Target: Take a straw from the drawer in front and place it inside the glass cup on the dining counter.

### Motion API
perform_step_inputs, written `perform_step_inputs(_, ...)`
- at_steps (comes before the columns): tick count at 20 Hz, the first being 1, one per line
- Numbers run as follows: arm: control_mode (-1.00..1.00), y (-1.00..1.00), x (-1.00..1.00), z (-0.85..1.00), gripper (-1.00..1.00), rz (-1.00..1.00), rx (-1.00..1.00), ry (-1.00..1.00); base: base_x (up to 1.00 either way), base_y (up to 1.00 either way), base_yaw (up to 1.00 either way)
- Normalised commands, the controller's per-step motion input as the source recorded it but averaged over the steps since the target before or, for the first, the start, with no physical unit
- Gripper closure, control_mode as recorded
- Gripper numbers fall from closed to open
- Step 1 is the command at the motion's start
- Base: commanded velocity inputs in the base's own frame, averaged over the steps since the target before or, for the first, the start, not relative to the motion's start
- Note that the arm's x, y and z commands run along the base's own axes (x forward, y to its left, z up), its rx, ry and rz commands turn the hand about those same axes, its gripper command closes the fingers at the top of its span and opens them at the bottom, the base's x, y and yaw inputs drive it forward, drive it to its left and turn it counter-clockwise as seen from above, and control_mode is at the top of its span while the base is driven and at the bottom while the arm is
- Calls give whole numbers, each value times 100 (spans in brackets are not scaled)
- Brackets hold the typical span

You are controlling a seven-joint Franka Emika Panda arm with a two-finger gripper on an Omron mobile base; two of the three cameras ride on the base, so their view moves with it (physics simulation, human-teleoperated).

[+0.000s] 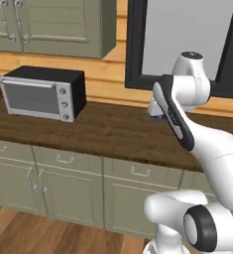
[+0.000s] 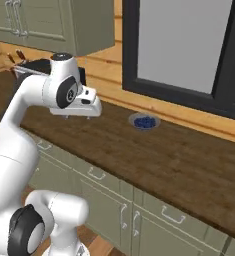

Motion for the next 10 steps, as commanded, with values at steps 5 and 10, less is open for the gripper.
perform_step_inputs(5, 100, 0, 0, 0, -100, 0, 0, 0, 0, -76, 65)
perform_step_inputs(10, 100, 0, 0, 0, -100, 0, 0, 0, -6, -89, 57)
